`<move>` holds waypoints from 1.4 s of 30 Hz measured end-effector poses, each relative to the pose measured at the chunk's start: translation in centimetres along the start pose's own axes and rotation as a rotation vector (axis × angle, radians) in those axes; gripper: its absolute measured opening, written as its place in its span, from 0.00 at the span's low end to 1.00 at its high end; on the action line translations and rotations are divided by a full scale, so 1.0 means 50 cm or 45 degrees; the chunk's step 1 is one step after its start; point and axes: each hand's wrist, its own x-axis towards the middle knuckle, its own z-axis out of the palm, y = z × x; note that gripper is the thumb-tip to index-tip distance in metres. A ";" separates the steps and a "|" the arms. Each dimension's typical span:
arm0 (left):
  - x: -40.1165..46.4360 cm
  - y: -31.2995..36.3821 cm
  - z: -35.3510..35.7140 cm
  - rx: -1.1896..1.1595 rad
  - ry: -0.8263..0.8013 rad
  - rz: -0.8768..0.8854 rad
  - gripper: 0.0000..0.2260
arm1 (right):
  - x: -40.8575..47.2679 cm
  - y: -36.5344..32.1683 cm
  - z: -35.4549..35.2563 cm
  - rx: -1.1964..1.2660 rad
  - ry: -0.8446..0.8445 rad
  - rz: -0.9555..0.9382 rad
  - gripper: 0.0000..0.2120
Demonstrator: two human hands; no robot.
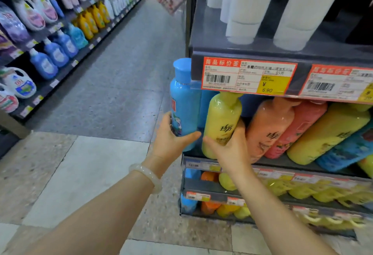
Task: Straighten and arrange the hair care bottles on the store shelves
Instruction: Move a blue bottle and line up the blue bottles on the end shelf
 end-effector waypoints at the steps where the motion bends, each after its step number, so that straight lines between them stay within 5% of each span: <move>1: 0.008 -0.005 0.000 -0.035 -0.041 -0.005 0.26 | -0.001 0.004 0.006 0.001 0.026 0.026 0.28; 20: 0.076 -0.041 0.010 0.044 -0.489 0.098 0.28 | -0.035 -0.016 0.025 -0.188 0.407 0.134 0.28; 28: 0.077 -0.055 0.015 0.107 -0.479 0.028 0.26 | -0.034 -0.023 0.029 -0.202 0.436 0.153 0.31; 35: 0.091 -0.072 -0.009 0.228 -0.570 0.033 0.35 | -0.088 -0.005 0.045 -0.042 0.439 0.311 0.28; 42: 0.199 -0.062 -0.121 0.448 -0.448 0.070 0.24 | -0.124 -0.051 0.171 -0.126 0.534 0.380 0.21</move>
